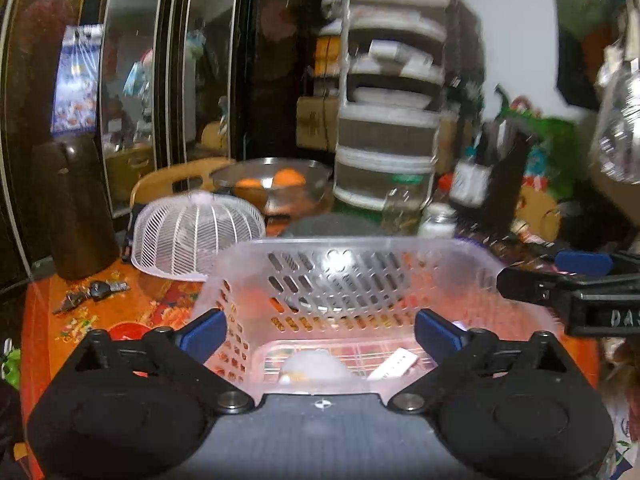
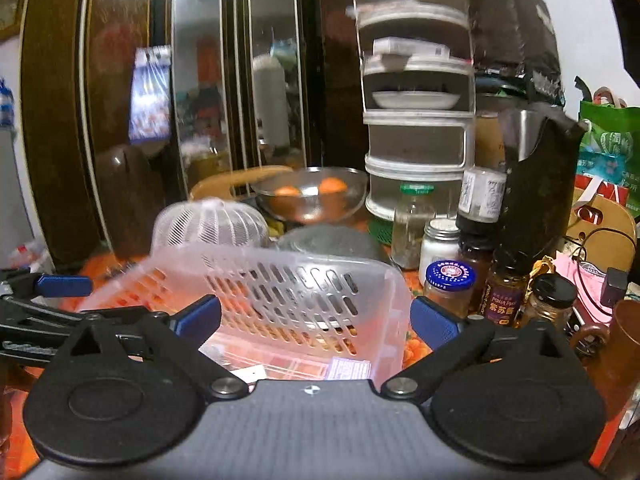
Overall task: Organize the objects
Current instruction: 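Carry wedding box and red bag over the basket and open both tools, then grasp the clear-wrapped red box with the left tool, then grasp the barcode-labelled package with the right tool while the left tool holds its box, then carry the wrapped red box and barcode package over the basket with both tools, then open both tools to drop the red box and barcode package into the basket, then lower the left tool onto the foil-wrapped box and close it, then grasp the white KENT box with the right tool while the left tool holds the foil box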
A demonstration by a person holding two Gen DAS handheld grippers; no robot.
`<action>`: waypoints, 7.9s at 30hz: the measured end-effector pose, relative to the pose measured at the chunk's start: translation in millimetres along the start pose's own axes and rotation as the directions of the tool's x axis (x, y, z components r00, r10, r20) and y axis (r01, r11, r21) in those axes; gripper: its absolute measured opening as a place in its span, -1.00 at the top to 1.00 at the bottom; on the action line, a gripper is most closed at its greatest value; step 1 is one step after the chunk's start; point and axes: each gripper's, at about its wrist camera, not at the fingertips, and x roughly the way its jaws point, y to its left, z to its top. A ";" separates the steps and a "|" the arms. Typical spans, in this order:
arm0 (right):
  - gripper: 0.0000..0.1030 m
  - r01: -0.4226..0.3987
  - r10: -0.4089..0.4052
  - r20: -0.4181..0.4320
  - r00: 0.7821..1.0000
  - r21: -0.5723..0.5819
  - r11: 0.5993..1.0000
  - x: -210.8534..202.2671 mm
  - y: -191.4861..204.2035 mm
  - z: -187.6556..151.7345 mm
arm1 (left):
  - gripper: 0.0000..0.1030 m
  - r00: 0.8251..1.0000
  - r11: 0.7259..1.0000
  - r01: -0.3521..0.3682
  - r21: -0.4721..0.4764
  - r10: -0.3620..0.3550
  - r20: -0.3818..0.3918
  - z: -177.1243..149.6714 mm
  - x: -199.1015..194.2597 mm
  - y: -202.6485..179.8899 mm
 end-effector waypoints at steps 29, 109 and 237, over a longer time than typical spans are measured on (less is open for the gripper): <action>-1.00 -0.052 0.059 -0.042 0.997 0.154 0.987 -65.6 1.4 -164.7 | -0.17 0.975 0.994 -0.106 0.020 0.108 -0.195 -126.4 23.2 58.7; -0.61 -0.125 0.112 0.164 0.980 0.076 0.989 -107.3 19.4 -99.6 | 0.45 0.996 0.998 0.013 -0.068 -0.007 0.086 -90.8 -102.2 14.3; -0.35 -0.157 0.112 -0.280 0.954 -0.143 0.977 11.6 121.7 -138.7 | 0.23 0.987 0.986 -0.123 -0.114 0.110 -0.114 -126.7 4.1 41.1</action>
